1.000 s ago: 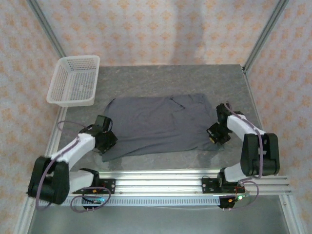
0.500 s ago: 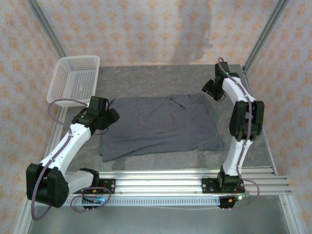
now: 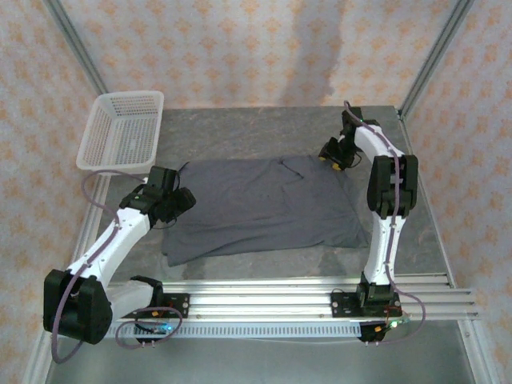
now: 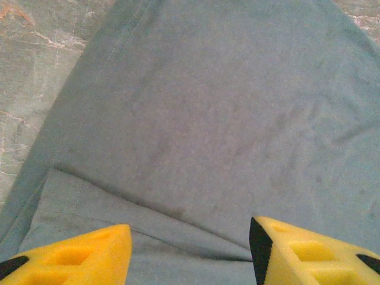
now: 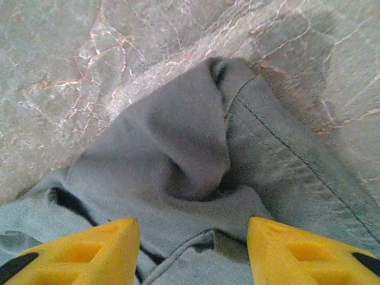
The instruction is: Fold the inside-out t-shirt
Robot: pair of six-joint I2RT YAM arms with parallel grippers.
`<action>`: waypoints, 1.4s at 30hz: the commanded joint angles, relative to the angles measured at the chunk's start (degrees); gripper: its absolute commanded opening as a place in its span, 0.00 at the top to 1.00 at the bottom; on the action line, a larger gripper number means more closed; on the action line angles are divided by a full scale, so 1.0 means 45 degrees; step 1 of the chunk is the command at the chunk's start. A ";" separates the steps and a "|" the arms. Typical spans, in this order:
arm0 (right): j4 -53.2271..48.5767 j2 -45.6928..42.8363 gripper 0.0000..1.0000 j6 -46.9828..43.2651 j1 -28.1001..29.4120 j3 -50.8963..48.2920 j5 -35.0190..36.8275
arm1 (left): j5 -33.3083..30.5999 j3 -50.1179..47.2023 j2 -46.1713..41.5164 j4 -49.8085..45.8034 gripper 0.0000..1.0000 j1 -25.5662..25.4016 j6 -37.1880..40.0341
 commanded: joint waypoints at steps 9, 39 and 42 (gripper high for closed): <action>-0.0300 0.0423 0.94 0.0539 0.0048 0.1640 -0.0874 | -0.0331 -0.0354 0.0118 -0.0118 0.45 0.0006 0.0142; 0.0345 0.0214 0.52 -0.0423 -0.0049 0.0131 0.0563 | -0.0333 -0.0589 -0.0023 -0.0325 0.45 0.0001 0.0242; 0.0545 0.0323 0.52 -0.0218 -0.0049 0.0203 -0.0019 | -0.0329 -0.0668 -0.0024 -0.0287 0.45 0.0001 0.0242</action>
